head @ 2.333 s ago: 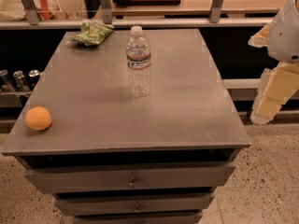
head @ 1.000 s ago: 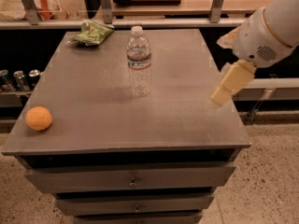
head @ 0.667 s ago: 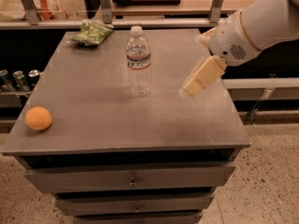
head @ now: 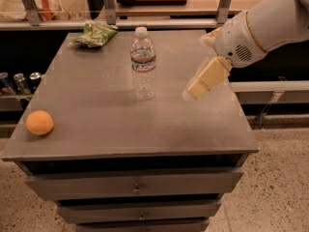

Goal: Move water bottle near green jalapeno chip bag

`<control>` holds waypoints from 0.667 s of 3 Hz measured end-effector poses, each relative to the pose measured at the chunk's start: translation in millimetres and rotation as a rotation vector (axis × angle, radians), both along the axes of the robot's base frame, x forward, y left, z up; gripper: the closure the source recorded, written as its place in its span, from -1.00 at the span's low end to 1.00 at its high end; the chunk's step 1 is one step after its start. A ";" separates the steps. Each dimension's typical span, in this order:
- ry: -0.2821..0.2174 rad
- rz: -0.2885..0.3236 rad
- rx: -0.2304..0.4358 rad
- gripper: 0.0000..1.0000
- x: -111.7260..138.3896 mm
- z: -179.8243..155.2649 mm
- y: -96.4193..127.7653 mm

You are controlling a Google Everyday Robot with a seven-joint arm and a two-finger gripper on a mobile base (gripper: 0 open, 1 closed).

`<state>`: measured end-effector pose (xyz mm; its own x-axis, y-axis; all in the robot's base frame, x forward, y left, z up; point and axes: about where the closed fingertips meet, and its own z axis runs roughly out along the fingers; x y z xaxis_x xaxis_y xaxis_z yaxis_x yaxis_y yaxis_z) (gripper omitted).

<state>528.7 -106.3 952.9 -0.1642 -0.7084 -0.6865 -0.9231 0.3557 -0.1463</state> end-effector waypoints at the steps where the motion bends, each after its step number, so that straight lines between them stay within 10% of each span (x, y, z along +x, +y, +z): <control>1: 0.005 -0.036 0.012 -1.00 6.9 -5.0 15.9; 2: -0.012 -0.080 0.108 -1.00 19.7 -6.6 37.3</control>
Offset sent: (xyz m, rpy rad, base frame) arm 0.0445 0.0629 0.0017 0.2850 -0.0570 -0.1613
